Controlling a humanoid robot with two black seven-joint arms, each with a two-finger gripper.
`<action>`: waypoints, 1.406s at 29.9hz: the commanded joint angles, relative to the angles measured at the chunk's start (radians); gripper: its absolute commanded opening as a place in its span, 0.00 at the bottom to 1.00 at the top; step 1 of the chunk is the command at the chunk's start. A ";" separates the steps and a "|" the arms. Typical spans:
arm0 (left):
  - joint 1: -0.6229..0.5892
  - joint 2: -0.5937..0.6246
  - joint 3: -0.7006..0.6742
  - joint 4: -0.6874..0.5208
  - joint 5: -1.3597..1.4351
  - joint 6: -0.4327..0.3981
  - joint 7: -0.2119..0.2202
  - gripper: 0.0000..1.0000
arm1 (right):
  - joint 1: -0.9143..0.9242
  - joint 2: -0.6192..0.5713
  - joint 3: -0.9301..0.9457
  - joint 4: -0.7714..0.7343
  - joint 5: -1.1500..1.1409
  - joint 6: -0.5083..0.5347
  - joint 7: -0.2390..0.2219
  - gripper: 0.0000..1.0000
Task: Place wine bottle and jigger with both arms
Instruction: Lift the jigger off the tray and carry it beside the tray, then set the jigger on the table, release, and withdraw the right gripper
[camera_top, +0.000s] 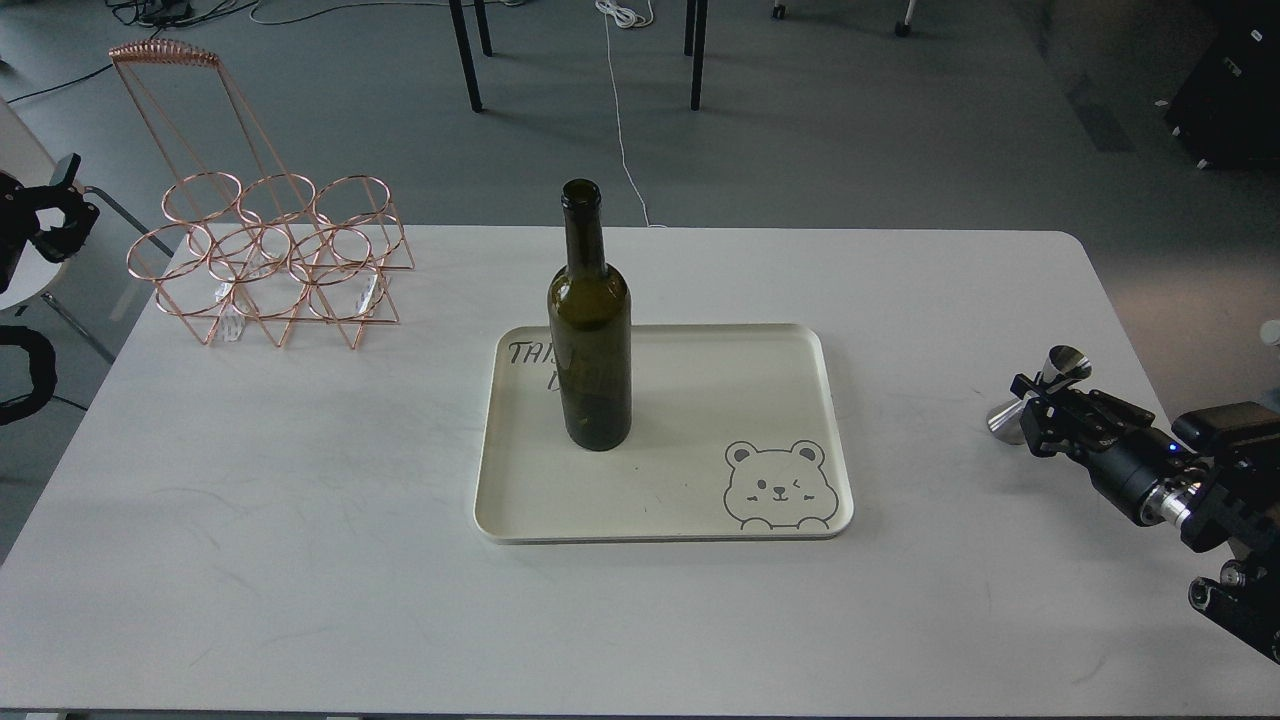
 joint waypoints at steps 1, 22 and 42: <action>0.000 -0.002 0.000 0.000 0.000 0.000 0.000 0.98 | -0.001 0.000 0.000 0.003 0.000 0.000 0.000 0.45; -0.002 -0.005 0.000 -0.003 0.000 0.000 -0.002 0.98 | -0.047 -0.095 -0.012 0.139 0.000 0.000 0.000 0.71; -0.003 0.029 0.000 -0.043 0.001 0.000 0.006 0.98 | 0.045 -0.459 0.023 0.317 0.133 0.000 0.000 0.83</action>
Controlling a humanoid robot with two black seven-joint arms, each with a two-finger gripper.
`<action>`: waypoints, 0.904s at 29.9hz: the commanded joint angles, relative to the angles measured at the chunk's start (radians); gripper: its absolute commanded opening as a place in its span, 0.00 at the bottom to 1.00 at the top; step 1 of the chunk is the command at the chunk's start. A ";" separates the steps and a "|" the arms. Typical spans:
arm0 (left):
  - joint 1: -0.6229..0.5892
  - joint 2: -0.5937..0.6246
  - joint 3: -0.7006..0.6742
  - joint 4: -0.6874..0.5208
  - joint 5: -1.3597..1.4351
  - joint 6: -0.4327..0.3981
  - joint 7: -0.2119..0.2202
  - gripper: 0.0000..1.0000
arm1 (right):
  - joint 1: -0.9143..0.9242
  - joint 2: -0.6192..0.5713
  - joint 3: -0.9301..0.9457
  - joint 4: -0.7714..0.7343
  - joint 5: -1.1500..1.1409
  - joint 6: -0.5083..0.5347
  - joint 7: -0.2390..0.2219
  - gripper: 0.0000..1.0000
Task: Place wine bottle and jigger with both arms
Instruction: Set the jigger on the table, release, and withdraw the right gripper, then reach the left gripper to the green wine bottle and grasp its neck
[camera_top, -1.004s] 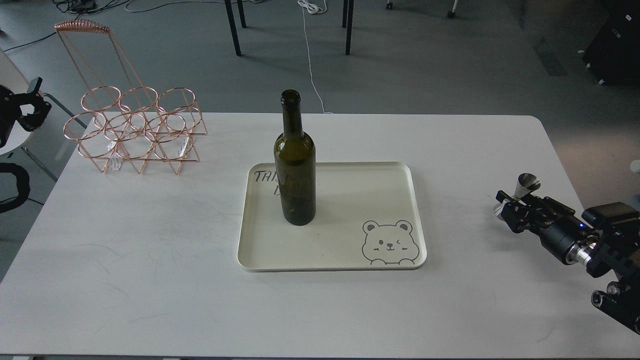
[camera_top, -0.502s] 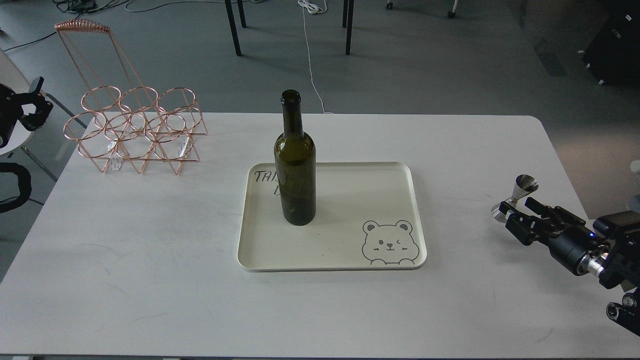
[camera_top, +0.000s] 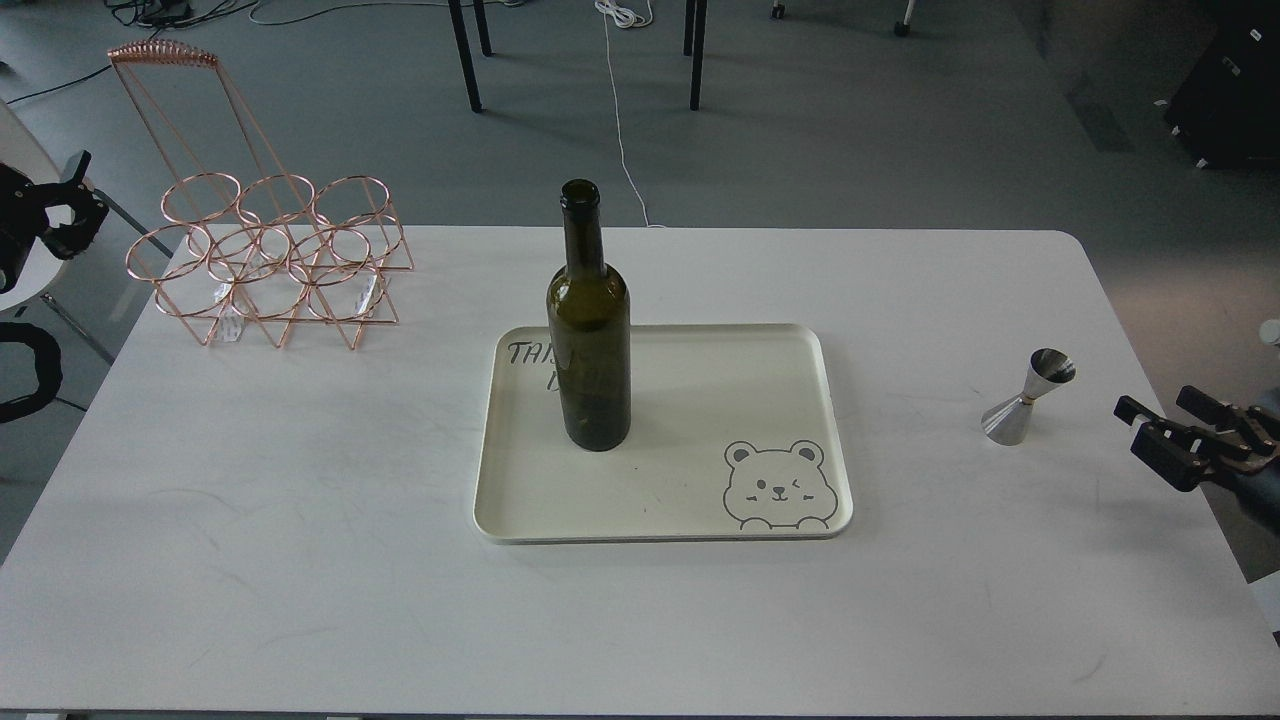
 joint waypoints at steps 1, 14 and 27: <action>0.000 0.018 0.000 -0.025 -0.001 0.000 0.000 0.98 | 0.093 -0.029 -0.001 -0.016 0.090 0.000 0.000 0.84; -0.011 0.092 0.002 -0.062 0.088 0.000 -0.001 0.98 | 0.372 0.181 0.002 -0.192 0.437 0.000 0.000 0.94; -0.001 0.359 0.040 -0.564 0.291 0.000 0.005 0.98 | 0.461 0.353 0.057 -0.338 0.928 0.283 0.000 0.97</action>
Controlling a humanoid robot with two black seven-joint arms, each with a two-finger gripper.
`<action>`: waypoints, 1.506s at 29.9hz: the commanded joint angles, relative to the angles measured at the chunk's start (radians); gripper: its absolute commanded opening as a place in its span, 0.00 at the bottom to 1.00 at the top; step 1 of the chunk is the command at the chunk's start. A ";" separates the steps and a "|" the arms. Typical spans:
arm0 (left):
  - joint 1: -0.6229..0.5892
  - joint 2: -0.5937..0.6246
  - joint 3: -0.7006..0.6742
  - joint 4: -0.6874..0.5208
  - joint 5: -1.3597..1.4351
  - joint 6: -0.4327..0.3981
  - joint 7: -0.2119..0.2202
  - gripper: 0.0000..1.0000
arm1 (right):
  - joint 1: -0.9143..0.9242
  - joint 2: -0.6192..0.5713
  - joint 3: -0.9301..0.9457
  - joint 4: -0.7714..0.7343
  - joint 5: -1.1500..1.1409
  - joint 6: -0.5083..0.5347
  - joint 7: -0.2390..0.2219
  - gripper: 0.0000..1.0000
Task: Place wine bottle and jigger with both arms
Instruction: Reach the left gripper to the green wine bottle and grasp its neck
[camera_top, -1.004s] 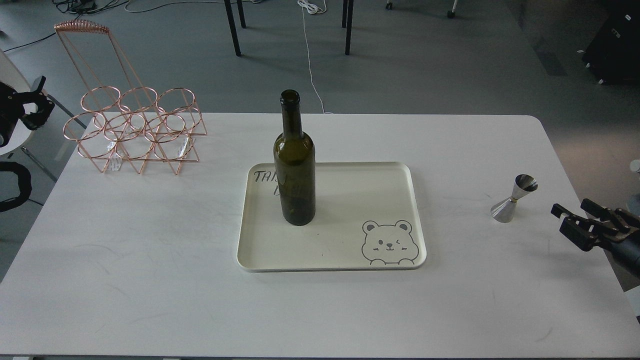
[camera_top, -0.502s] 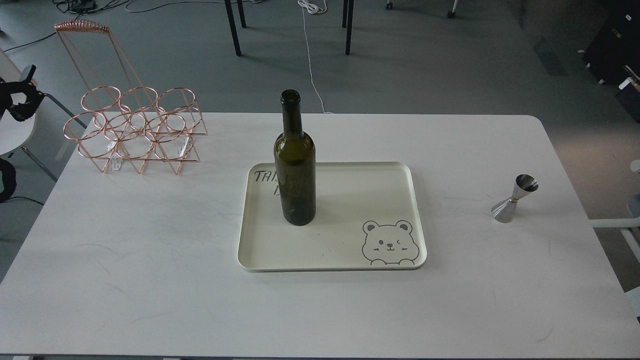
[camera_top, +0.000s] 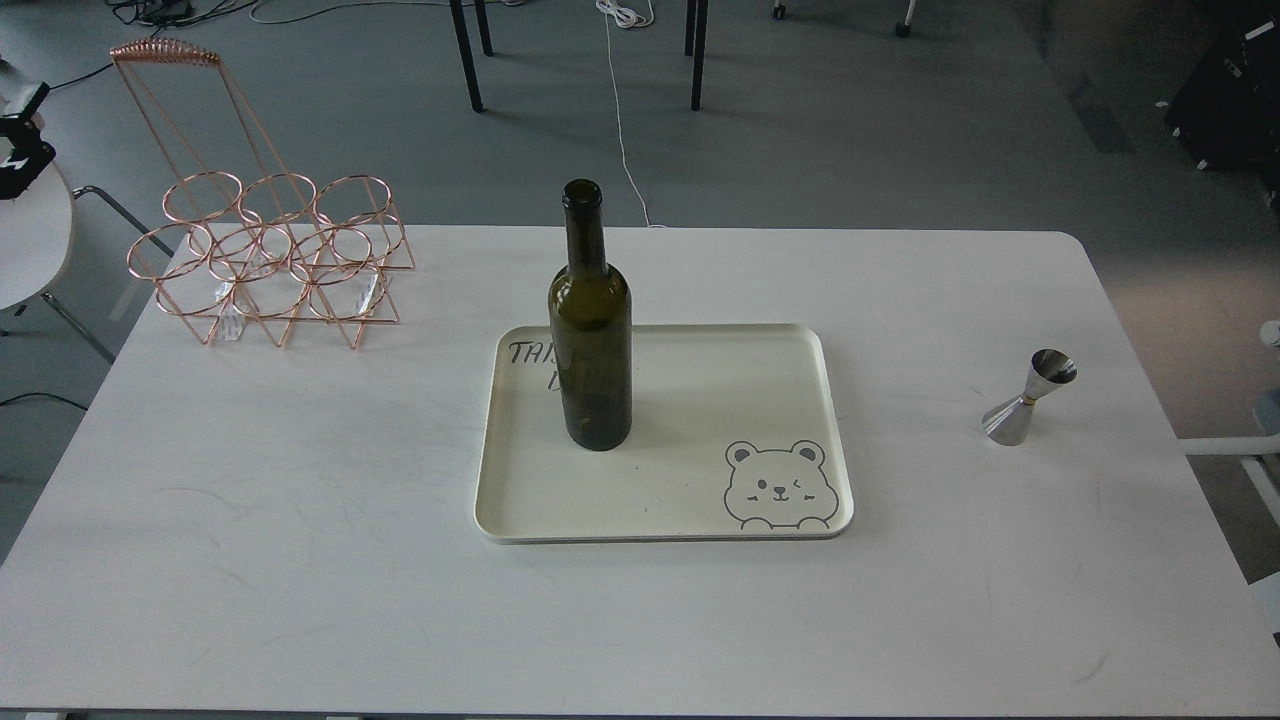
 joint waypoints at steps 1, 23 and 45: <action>0.002 0.080 0.003 -0.191 0.123 0.000 -0.002 0.98 | -0.002 0.079 0.064 -0.084 0.129 0.031 0.000 0.98; -0.039 0.013 0.001 -0.736 1.462 0.203 -0.018 0.98 | -0.084 0.153 0.184 -0.388 0.664 0.715 0.000 0.99; -0.033 -0.283 0.061 -0.688 1.989 0.343 -0.007 0.92 | -0.096 0.147 0.190 -0.391 0.663 0.715 0.000 0.99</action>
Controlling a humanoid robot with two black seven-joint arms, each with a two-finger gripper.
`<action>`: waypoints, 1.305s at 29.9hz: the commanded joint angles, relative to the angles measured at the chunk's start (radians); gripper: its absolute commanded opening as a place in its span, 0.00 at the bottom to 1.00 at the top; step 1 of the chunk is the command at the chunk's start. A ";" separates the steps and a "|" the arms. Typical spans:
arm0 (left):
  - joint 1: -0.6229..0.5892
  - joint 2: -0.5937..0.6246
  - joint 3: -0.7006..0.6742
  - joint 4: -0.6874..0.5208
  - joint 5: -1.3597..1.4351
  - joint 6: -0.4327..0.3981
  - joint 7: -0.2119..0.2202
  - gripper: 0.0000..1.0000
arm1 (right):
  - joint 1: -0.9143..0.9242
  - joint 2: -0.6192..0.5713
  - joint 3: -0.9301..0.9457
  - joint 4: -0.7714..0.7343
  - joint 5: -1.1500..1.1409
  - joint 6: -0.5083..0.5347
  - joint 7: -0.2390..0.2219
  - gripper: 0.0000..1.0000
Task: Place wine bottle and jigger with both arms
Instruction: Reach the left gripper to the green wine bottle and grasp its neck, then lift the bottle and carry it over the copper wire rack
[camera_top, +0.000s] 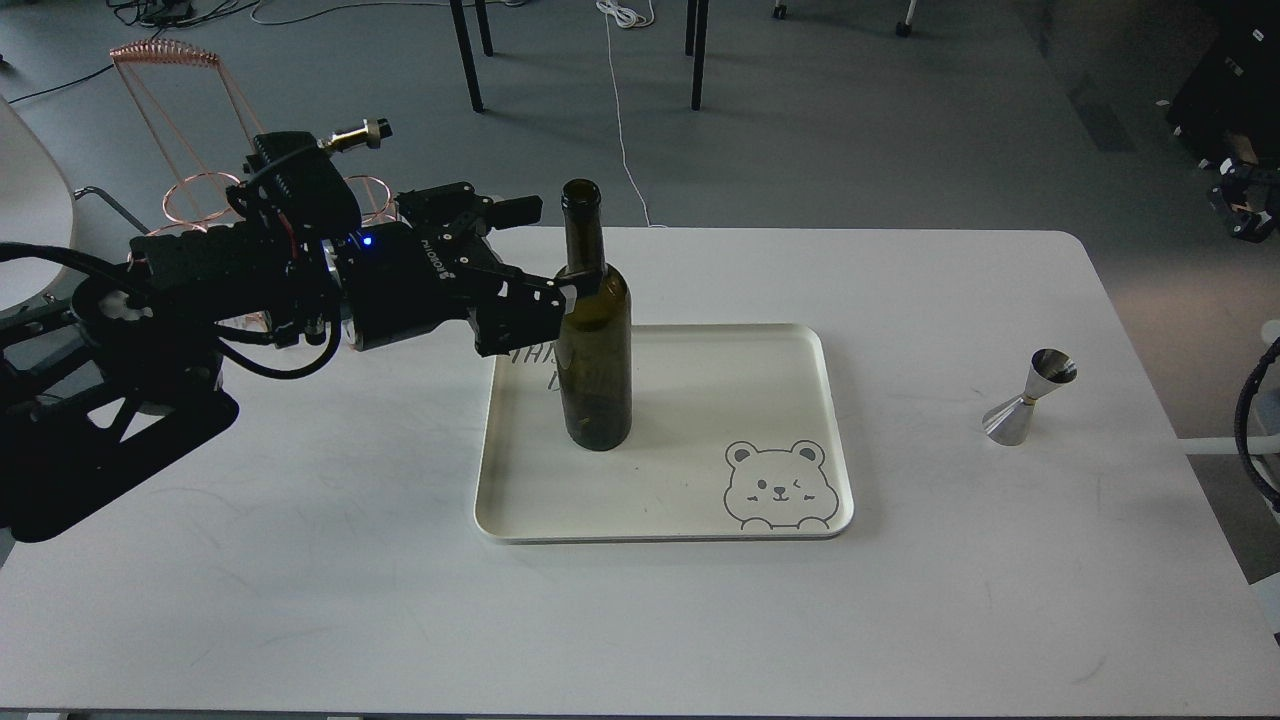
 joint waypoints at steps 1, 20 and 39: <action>-0.002 -0.041 0.002 0.039 0.006 0.006 0.004 0.92 | -0.002 -0.004 0.000 0.000 -0.001 0.000 0.000 0.99; 0.001 -0.062 0.010 0.070 0.001 0.017 0.008 0.55 | -0.016 -0.021 -0.003 0.004 0.001 0.000 0.000 0.99; 0.005 -0.061 0.007 0.083 0.001 0.026 0.005 0.23 | -0.015 -0.021 -0.004 0.004 -0.001 0.000 0.000 0.99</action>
